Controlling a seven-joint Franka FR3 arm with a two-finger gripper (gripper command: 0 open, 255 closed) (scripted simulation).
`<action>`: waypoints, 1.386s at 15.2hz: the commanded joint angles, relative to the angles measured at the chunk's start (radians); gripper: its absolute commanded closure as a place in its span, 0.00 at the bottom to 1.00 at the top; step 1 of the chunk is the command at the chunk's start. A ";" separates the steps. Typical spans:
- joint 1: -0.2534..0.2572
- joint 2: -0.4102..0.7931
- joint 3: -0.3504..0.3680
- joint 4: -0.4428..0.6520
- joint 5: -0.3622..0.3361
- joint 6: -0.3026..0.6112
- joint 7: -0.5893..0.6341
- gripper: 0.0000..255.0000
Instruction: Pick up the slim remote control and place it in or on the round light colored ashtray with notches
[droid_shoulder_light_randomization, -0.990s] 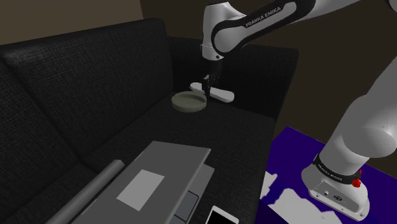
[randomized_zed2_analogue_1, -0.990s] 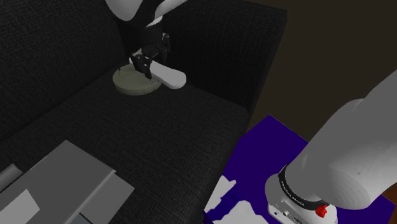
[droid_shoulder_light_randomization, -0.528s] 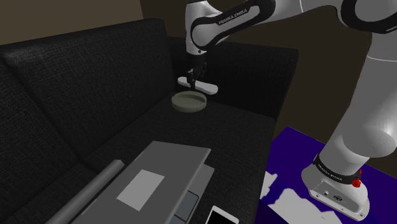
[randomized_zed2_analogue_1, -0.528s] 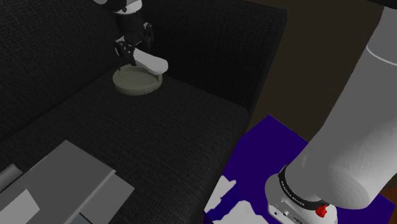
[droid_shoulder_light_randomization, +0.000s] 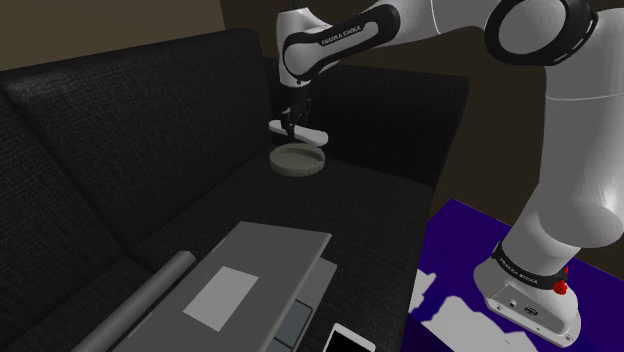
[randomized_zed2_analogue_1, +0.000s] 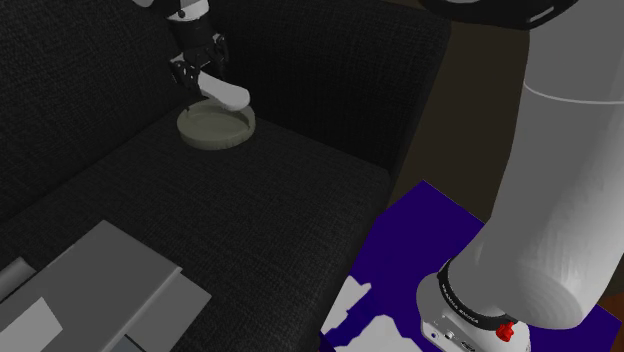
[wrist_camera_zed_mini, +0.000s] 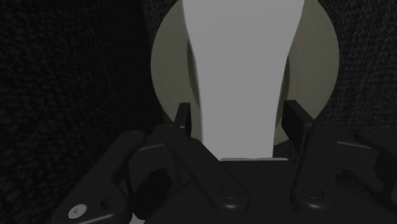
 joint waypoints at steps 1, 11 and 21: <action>0.000 0.007 -0.001 -0.015 -0.002 0.023 0.002 1.00; 0.001 0.045 -0.006 -0.086 -0.013 0.131 0.012 1.00; 0.001 0.046 -0.006 -0.085 -0.013 0.131 0.012 0.00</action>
